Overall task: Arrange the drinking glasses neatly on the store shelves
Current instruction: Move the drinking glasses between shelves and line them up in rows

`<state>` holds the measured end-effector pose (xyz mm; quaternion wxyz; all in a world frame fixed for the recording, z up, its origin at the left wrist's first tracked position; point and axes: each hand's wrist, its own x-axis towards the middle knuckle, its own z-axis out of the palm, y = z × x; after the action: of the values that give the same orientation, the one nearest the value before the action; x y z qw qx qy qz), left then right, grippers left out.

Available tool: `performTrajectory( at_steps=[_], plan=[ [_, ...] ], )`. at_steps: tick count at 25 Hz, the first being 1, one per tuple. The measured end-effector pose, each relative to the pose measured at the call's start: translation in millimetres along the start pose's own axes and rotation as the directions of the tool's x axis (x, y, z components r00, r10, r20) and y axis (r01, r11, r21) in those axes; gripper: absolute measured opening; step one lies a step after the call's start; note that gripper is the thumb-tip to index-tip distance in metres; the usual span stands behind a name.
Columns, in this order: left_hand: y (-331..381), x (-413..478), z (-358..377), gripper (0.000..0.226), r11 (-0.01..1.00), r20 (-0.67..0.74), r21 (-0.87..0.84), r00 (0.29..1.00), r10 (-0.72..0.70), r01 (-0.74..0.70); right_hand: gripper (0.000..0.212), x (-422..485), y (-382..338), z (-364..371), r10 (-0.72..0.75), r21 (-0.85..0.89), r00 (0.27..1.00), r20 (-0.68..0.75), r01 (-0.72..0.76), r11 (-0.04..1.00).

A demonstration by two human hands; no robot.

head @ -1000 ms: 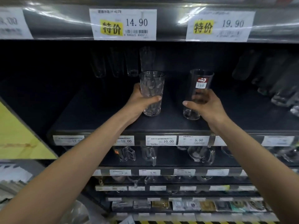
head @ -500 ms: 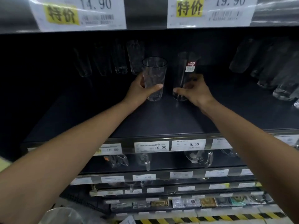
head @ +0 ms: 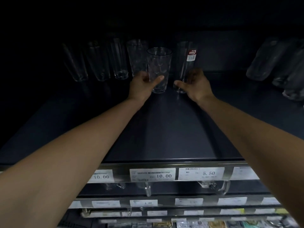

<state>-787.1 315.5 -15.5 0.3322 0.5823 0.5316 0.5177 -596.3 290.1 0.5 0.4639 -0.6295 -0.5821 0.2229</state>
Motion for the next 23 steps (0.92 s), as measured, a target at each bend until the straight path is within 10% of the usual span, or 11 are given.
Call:
performTrajectory(
  at_steps=[23],
  plan=[
    [-12.2,61.4,31.7,0.043,0.978,-0.159,0.188,0.980,0.119,-0.088,0.063,65.9,10.9,29.3,0.032,-0.056,0.991,-0.130,-0.039,0.998]
  ],
)
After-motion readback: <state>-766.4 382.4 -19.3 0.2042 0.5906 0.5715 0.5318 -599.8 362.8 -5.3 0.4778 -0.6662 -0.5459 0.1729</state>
